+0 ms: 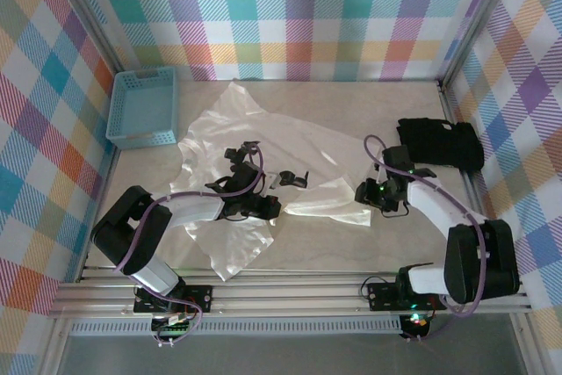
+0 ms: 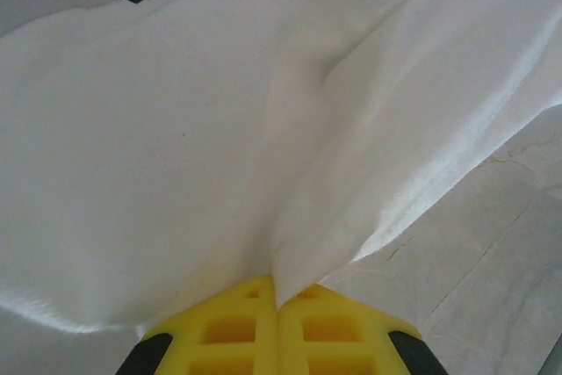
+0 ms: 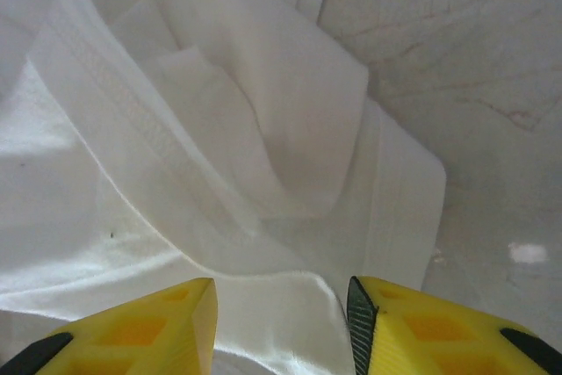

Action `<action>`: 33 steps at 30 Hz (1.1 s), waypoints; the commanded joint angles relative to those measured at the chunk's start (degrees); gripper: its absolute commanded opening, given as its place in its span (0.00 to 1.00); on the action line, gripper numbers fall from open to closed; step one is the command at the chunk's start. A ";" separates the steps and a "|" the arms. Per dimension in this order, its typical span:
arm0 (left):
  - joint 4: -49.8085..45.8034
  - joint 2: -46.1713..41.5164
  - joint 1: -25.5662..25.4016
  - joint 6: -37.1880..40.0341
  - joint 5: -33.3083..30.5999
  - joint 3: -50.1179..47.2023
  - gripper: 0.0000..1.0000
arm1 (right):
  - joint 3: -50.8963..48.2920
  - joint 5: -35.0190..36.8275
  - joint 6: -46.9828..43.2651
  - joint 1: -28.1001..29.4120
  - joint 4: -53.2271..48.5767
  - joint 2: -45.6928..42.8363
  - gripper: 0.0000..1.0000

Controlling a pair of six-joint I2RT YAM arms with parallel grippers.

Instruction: Fold the inside-out t-shirt

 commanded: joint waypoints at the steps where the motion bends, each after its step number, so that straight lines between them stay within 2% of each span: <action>1: -0.24 -1.64 -0.04 0.72 -0.03 -0.77 0.00 | 4.09 6.50 -2.69 3.46 -3.00 1.23 0.49; 4: -0.12 -1.86 -0.04 0.59 -0.05 -0.78 0.00 | 6.11 11.50 -4.56 6.61 -5.90 0.78 0.55; 8: 0.03 -1.64 -0.07 0.65 0.00 -0.81 0.00 | 7.27 13.44 -7.59 8.17 -7.37 1.79 0.60; 14: -0.08 -1.79 0.01 0.59 0.13 -0.60 0.00 | 9.37 12.52 -9.60 9.15 -8.60 7.47 0.58; 18: -0.14 -2.21 -0.02 0.66 -0.20 -0.87 0.00 | 10.11 12.20 -10.69 9.47 -7.89 9.73 0.49; 27: -0.22 -2.45 0.03 0.59 -0.24 -0.80 0.00 | 10.80 15.36 -11.28 9.46 -8.34 10.09 0.14; 33: 0.21 -2.06 0.00 0.63 -0.05 -1.03 0.00 | 9.71 15.04 -10.62 8.80 -8.37 7.26 0.01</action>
